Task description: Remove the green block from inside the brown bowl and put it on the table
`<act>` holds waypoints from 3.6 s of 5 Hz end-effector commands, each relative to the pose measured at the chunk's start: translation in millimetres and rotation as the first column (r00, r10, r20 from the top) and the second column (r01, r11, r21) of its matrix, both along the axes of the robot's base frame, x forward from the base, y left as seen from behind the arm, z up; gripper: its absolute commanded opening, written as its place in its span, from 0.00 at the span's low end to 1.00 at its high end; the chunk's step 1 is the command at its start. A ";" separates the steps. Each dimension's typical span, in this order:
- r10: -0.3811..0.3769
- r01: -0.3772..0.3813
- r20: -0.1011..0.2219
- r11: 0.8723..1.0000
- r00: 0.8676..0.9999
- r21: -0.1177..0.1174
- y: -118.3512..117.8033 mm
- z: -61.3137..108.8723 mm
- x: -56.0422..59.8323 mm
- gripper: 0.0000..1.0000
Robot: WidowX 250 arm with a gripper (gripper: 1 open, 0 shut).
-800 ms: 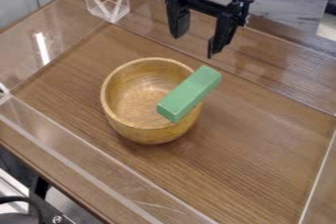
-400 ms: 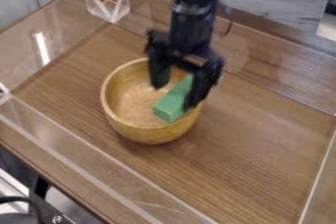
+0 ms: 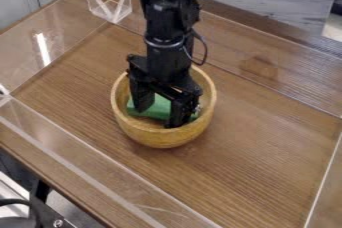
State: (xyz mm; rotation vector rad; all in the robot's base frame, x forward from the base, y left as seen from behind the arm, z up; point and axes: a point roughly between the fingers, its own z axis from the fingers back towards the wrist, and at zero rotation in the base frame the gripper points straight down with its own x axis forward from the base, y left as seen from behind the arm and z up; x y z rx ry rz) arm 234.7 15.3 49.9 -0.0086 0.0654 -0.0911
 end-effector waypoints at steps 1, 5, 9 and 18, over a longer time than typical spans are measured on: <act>-0.004 0.004 0.044 1.000 0.999 -0.005 -0.3 2.9 9.5 1.00; 0.015 -0.014 0.007 0.998 1.000 -0.054 -9.8 4.3 7.7 0.00; 0.027 -0.032 -0.048 0.994 0.998 -0.108 -19.2 12.6 2.2 0.00; -0.034 0.011 -0.124 0.983 0.992 -0.181 -51.6 24.9 0.2 0.00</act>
